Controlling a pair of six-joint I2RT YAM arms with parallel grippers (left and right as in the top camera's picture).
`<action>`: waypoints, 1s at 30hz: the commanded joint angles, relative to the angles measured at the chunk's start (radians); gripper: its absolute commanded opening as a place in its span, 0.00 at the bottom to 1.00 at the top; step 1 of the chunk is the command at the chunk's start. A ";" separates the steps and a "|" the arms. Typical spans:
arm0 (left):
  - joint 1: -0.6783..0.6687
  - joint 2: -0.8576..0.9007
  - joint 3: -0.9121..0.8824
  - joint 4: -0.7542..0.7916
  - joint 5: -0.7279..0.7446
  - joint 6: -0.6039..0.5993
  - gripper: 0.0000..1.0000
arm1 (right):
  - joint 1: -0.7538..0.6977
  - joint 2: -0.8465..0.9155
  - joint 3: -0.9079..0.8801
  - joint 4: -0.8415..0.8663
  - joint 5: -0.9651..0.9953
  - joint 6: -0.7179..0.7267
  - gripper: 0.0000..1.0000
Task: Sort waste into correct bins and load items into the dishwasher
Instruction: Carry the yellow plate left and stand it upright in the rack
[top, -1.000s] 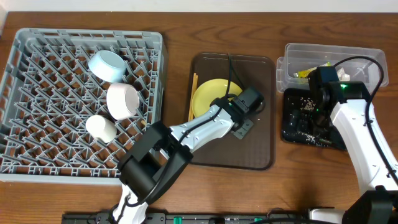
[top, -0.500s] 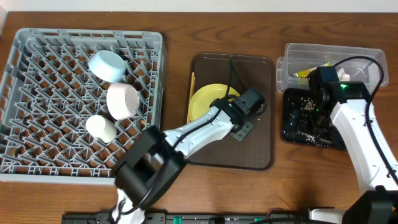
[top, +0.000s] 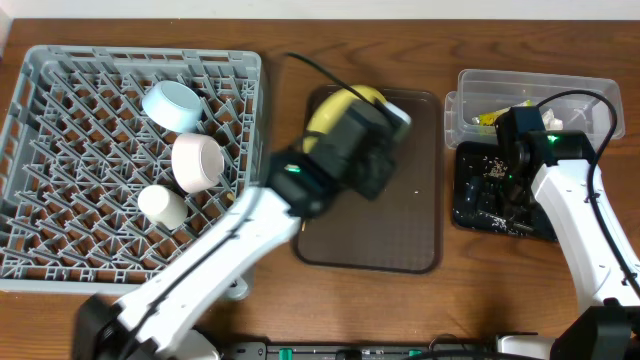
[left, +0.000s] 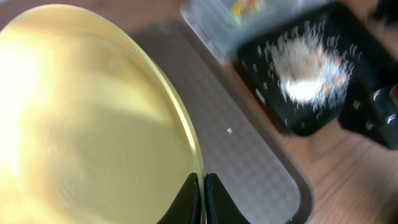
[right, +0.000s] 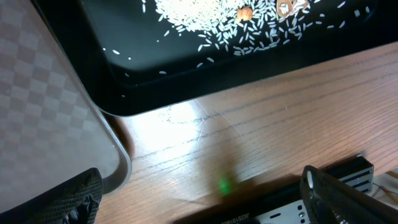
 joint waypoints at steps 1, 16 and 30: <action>0.134 -0.089 0.018 -0.002 0.188 0.009 0.06 | -0.005 0.001 0.010 -0.002 0.006 -0.001 0.99; 0.757 -0.054 0.016 -0.017 1.036 -0.044 0.06 | -0.005 0.001 0.010 -0.002 0.006 0.000 0.99; 0.974 0.209 0.010 -0.051 1.268 -0.043 0.06 | -0.005 0.001 0.010 -0.008 0.006 0.000 0.98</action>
